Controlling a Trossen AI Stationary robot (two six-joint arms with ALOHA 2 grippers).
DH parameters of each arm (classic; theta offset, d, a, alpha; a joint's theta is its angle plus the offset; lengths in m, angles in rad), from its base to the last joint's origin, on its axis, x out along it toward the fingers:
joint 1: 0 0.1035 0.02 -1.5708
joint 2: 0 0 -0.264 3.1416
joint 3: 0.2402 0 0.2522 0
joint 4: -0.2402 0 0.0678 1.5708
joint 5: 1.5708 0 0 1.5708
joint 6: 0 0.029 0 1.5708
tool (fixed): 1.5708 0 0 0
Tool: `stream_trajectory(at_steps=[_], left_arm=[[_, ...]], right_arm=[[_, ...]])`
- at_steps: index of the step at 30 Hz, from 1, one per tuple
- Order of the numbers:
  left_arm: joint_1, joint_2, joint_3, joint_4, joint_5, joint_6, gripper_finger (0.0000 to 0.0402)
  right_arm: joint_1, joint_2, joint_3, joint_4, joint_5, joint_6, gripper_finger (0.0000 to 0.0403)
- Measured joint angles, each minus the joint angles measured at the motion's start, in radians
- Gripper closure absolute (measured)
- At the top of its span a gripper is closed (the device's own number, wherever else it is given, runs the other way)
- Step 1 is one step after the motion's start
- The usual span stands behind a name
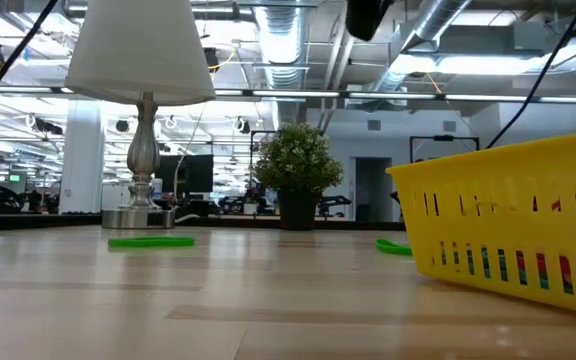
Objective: Pick and place items into bin
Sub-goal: Put the left green rubber band into the bin
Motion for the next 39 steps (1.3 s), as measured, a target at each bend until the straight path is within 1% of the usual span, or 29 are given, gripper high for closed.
stream_trajectory(at_steps=[3, 6, 10, 12, 14, 16, 18, 19, 20, 22, 24, 27, 29, 31, 33, 34, 37, 39], left_arm=[[0.000, -0.040, 0.000, -0.062, 0.009, 0.005, 0.0308], [0.005, -0.116, 0.000, -0.195, -0.015, 0.025, 0.0307], [0.014, -0.254, 0.000, -0.475, -0.028, -0.028, 0.0314], [0.012, -0.340, 0.000, -0.614, -0.048, -0.073, 0.0318], [0.005, -0.424, 0.000, -0.753, -0.115, -0.114, 0.0320], [-0.016, -0.497, 0.000, -0.902, -0.242, -0.169, 0.0321], [-0.039, -0.560, 0.000, -1.024, -0.385, -0.246, 0.0321], [-0.052, -0.588, 0.000, -1.090, -0.435, -0.283, 0.0321], [-0.063, -0.613, 0.000, -1.153, -0.456, -0.315, 0.0322], [-0.083, -0.654, -0.010, -1.255, -0.458, -0.366, 0.0322], [-0.098, -0.696, -0.059, -1.322, -0.472, -0.409, 0.0322], [-0.100, -0.781, -0.196, -1.294, -0.490, -0.479, 0.0322], [-0.091, -0.837, -0.333, -1.212, -0.480, -0.510, 0.0322], [-0.088, -0.884, -0.495, -1.041, -0.451, -0.532, 0.0322], [-0.088, -0.925, -0.658, -0.820, -0.411, -0.526, 0.0322], [-0.089, -0.935, -0.733, -0.680, -0.392, -0.508, 0.0322], [-0.078, -0.927, -0.927, -0.342, -0.326, -0.487, 0.0322], [-0.064, -0.902, -1.018, -0.170, -0.271, -0.502, 0.0322]], right_arm=[[0.000, 0.000, 0.000, 0.000, 0.000, 0.001, 0.0321], [0.000, 0.000, 0.000, 0.000, 0.000, 0.018, 0.0321], [0.000, 0.000, 0.000, -0.001, 0.010, 0.041, 0.0321], [0.000, 0.000, 0.000, -0.006, 0.046, 0.017, 0.0321], [0.002, 0.000, 0.000, -0.020, 0.114, -0.003, 0.0321], [0.003, -0.002, 0.000, -0.021, 0.152, -0.028, 0.0321], [0.003, -0.015, 0.000, -0.035, 0.156, -0.090, 0.0321], [0.003, -0.027, 0.000, -0.045, 0.161, -0.116, 0.0321], [-0.003, -0.042, 0.000, -0.055, 0.167, -0.133, 0.0321], [-0.021, -0.080, 0.000, -0.093, 0.166, -0.147, 0.0321], [-0.044, -0.125, 0.000, -0.147, 0.154, -0.148, 0.0321], [-0.082, -0.205, 0.000, -0.202, 0.146, -0.163, 0.0321], [-0.124, -0.251, -0.001, -0.185, 0.098, -0.183, 0.0321], [-0.175, -0.280, -0.037, -0.092, 0.034, -0.220, 0.0321], [-0.226, -0.287, -0.111, 0.037, -0.039, -0.272, 0.0321], [-0.249, -0.282, -0.153, 0.103, -0.080, -0.301, 0.0321], [-0.316, -0.258, -0.277, 0.293, -0.192, -0.353, 0.0321], [-0.355, -0.240, -0.340, 0.390, -0.247, -0.358, 0.0321]])
